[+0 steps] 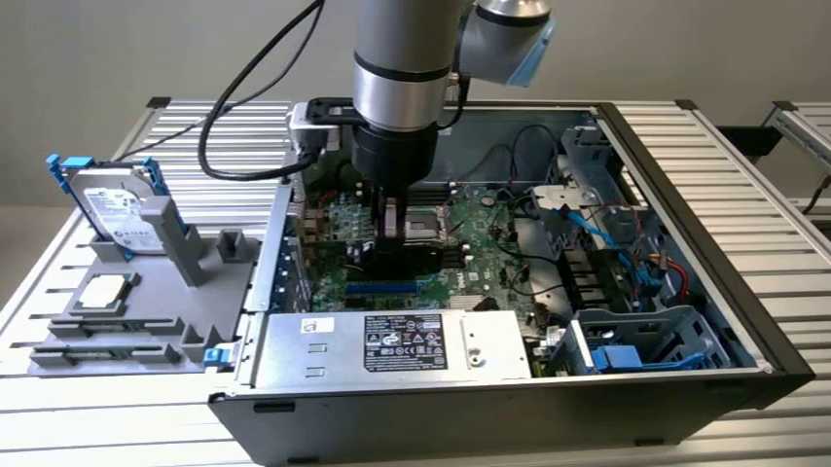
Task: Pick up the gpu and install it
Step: 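Insert the gpu into the slot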
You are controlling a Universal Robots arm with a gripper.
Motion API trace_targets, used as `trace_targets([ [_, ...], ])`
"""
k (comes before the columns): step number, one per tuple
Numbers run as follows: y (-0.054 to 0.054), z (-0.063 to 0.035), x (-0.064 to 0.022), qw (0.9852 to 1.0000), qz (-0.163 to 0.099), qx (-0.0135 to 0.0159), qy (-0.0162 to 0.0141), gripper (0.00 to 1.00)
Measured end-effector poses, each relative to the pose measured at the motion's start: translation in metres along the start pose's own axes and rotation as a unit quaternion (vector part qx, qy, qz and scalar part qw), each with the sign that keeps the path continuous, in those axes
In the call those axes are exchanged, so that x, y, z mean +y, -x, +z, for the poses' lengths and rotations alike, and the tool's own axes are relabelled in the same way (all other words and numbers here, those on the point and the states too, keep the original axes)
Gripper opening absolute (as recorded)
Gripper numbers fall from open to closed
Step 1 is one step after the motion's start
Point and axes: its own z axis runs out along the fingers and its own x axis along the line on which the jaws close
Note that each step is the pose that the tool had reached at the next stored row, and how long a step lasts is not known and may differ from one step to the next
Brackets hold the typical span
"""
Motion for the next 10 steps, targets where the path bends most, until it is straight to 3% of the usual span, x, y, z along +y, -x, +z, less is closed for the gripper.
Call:
trace_targets([
  [3,-0.0019,0.0003,-0.0006,0.9999,0.000,-0.0002,0.0160,0.27],
  [5,-0.0032,0.0003,-0.0010,0.9997,0.000,-0.0003,0.0235,0.27],
  [7,-0.0038,0.0004,-0.0018,0.9996,-0.001,-0.0005,0.0281,0.27],
  [10,-0.0044,0.0005,-0.0032,0.9995,-0.001,-0.0004,0.0316,0.27],
])
